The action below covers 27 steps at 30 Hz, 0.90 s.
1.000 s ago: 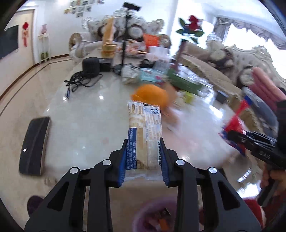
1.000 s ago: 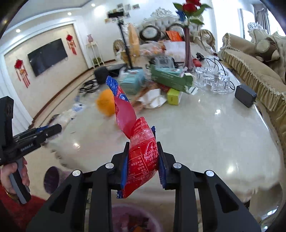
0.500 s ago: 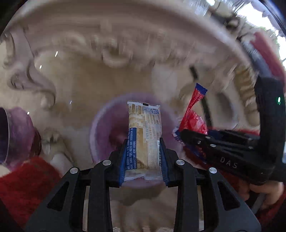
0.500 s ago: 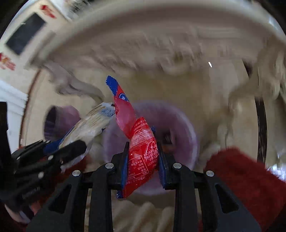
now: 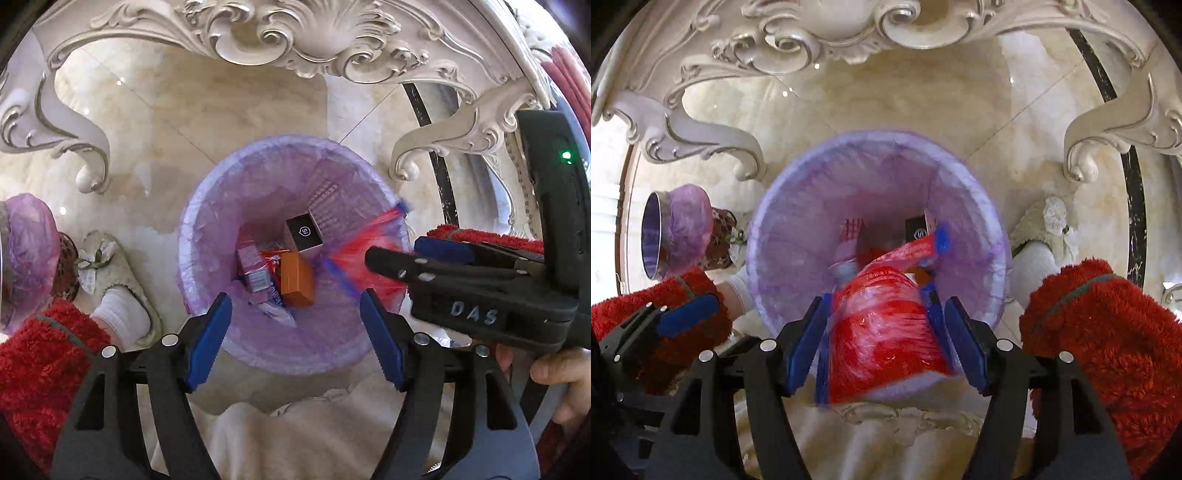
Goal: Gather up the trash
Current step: 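Carry the bread packet and red wrapper to the bin and release them, then grasp the orange peel with the left tool while the right tool grasps the green box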
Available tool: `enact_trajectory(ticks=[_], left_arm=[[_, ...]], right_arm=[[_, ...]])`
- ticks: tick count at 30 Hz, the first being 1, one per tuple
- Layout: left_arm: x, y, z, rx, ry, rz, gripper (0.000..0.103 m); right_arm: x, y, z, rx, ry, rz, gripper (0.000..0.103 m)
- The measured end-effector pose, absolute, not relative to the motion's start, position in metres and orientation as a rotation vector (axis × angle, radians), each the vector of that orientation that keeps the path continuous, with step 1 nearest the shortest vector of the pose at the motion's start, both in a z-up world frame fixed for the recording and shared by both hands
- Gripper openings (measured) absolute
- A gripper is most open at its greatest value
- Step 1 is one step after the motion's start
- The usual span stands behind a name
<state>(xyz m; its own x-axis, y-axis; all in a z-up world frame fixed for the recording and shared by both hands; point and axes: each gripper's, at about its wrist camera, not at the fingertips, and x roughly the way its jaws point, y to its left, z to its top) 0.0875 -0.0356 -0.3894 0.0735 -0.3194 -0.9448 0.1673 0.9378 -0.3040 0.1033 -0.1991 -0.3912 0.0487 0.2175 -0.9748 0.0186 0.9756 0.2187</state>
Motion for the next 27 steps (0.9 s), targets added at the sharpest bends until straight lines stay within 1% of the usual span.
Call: enact_trajectory(ticks=[1, 6, 10, 15, 18, 19, 21, 22, 27], left_arm=[[0.088, -0.034, -0.389, -0.136, 1.455, -0.364, 0.070], [0.090, -0.027, -0.381, -0.169, 1.428, -0.344, 0.070], [0.090, -0.015, -0.348, -0.204, 1.306, -0.336, 0.070], [0.088, -0.005, -0.286, -0.121, 1.086, -0.318, 0.070], [0.094, 0.002, -0.252, -0.058, 0.970, -0.289, 0.079], [0.099, 0.004, -0.240, -0.034, 0.928, -0.273, 0.079], [0.113, 0.006, -0.218, -0.006, 0.860, -0.254, 0.081], [0.124, 0.006, -0.207, -0.005, 0.831, -0.250, 0.083], [0.188, 0.000, -0.163, -0.049, 0.729, -0.256, 0.085]], right_arm=[[0.104, -0.201, -0.391, 0.206, 1.508, 0.154, 0.064], [0.106, -0.212, -0.386, 0.294, 1.466, 0.147, 0.064], [0.103, -0.215, -0.360, 0.331, 1.393, 0.164, 0.064], [0.092, -0.226, -0.287, 0.330, 1.167, 0.236, 0.064], [0.097, -0.241, -0.240, 0.284, 1.012, 0.250, 0.064], [0.100, -0.246, -0.225, 0.256, 0.960, 0.249, 0.064], [0.118, -0.258, -0.189, 0.165, 0.849, 0.261, 0.064], [0.128, -0.262, -0.177, 0.131, 0.816, 0.269, 0.064], [0.206, -0.279, -0.121, -0.048, 0.673, 0.262, 0.064]])
